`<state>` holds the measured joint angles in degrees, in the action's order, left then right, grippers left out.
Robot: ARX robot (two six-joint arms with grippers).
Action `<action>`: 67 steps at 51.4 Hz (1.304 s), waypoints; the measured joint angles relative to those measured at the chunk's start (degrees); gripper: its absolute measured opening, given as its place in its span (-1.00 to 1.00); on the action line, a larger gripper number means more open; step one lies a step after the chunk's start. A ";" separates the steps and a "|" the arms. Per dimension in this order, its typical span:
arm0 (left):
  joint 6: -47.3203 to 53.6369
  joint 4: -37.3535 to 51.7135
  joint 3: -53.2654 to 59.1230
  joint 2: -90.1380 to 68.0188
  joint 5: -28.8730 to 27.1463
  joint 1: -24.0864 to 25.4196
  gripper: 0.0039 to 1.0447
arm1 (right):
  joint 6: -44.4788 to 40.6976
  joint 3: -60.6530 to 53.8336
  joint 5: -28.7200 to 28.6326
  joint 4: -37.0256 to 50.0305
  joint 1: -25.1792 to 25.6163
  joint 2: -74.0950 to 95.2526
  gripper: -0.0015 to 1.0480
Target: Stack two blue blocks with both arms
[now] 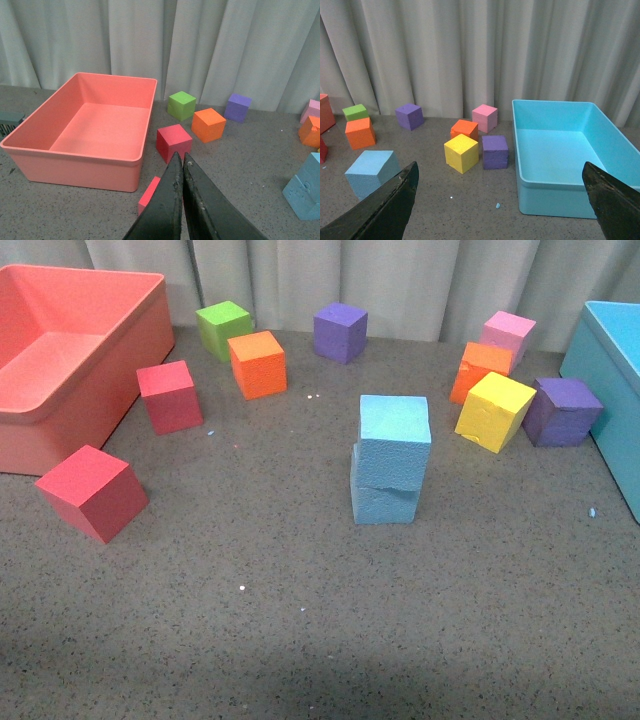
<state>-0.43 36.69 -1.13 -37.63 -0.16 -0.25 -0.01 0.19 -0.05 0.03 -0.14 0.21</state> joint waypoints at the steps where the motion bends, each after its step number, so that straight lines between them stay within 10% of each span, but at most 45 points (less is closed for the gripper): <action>1: 0.00 -0.35 0.00 0.39 0.00 0.00 -0.93 | 0.00 0.00 0.00 0.00 0.00 0.00 0.82; 67: 0.00 -36.20 0.04 36.54 0.11 0.09 -0.93 | 0.00 0.00 0.04 0.00 0.00 0.00 0.82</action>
<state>-0.43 0.49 -1.08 -1.08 -0.05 -0.16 -0.01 0.19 -0.01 0.03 -0.14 0.21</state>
